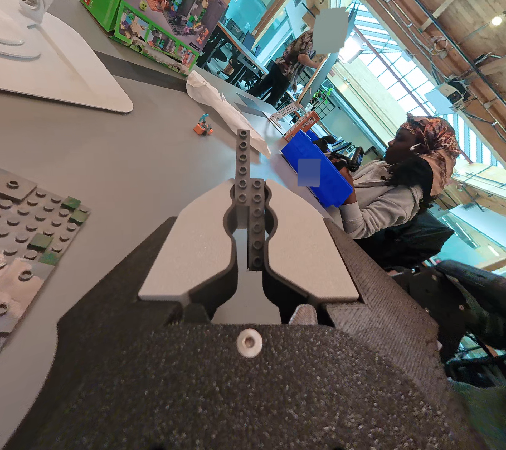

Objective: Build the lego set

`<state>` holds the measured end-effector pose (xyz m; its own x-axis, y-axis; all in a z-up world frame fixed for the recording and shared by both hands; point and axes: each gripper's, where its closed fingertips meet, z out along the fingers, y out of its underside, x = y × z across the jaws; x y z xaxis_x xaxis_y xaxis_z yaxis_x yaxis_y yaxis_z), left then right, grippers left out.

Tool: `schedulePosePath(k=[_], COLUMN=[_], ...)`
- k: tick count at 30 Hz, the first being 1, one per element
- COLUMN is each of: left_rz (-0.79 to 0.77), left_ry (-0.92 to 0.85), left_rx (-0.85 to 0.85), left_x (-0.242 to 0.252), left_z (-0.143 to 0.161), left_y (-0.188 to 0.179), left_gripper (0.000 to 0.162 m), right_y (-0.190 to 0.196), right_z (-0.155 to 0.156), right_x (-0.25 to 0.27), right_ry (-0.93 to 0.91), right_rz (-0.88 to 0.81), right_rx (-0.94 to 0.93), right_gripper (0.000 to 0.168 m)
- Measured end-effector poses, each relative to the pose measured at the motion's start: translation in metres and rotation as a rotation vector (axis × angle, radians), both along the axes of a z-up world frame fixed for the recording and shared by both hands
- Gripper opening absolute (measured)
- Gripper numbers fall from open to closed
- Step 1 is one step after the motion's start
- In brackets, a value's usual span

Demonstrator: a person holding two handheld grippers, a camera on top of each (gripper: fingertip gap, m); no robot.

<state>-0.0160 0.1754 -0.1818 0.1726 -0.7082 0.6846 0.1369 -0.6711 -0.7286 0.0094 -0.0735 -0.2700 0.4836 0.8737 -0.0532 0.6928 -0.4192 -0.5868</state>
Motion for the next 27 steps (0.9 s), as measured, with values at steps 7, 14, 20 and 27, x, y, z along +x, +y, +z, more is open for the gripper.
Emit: schedulePosePath(k=[7, 14, 20, 27], left_rz=[-0.008, -0.025, -0.027, -0.046], left_ry=[0.01, 0.016, 0.024, 0.012], left_rx=[0.02, 0.027, 0.032, 0.011], left_x=[0.002, 0.005, 0.004, 0.006], left_z=[0.001, 0.0, -0.003, -0.004], left_y=[-0.004, -0.009, -0.01, -0.01], left_gripper=[0.014, 0.015, 0.014, 0.014], right_y=[0.006, 0.056, 0.123, 0.124], right_z=[-0.009, -0.006, 0.016, 0.011], right_x=[0.003, 0.032, 0.056, 0.065], right_ry=[-0.063, -0.301, -0.372, -0.247], right_rz=[-0.108, 0.263, 0.327, 0.157], right_rx=[0.055, 0.141, 0.2, 0.181], right_gripper=[0.041, 0.035, 0.036, 0.042])
